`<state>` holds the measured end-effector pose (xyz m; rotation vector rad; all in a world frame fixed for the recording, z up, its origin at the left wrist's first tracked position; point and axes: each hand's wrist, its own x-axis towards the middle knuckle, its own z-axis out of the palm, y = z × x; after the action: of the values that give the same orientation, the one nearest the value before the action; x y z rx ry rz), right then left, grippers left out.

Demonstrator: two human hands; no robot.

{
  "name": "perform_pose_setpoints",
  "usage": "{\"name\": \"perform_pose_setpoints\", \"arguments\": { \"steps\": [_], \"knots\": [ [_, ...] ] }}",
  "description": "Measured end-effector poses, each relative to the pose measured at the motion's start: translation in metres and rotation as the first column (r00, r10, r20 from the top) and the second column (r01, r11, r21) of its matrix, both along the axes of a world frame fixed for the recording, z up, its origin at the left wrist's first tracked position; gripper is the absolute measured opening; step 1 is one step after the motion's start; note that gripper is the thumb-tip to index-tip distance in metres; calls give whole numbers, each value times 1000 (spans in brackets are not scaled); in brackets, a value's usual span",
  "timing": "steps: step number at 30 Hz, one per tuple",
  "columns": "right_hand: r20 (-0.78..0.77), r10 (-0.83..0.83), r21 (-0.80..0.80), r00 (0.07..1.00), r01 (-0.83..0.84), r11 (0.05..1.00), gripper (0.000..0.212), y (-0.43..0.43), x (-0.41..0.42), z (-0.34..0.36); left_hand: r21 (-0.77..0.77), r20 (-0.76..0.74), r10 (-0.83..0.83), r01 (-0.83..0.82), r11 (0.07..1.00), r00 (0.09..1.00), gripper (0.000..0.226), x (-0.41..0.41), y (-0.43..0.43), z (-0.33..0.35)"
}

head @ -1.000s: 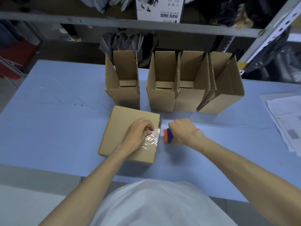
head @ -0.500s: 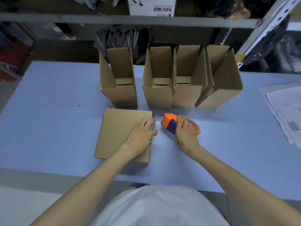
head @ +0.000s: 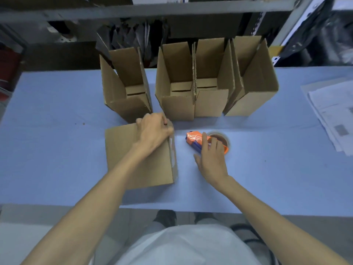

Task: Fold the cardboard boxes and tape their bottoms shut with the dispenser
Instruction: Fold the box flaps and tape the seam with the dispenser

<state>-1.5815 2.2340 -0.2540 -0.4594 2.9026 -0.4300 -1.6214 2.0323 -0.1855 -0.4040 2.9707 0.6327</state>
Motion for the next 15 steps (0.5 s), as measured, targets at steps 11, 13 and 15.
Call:
{"name": "perform_pose_setpoints", "arguments": {
  "steps": [11,13,15],
  "knots": [
    [403,-67,-624,913,328,709,79,-39,-6,88,599,25,543,-447,664,839,10,122,-28,34],
    [358,10,-590,934,218,777,97,-45,-3,86,574,74,549,-486,660,833,36,132,-25,30],
    [307,63,-561,950,127,818,107,-48,0,81,541,110,547,-512,667,830,65,138,-22,30]
  ]
}}
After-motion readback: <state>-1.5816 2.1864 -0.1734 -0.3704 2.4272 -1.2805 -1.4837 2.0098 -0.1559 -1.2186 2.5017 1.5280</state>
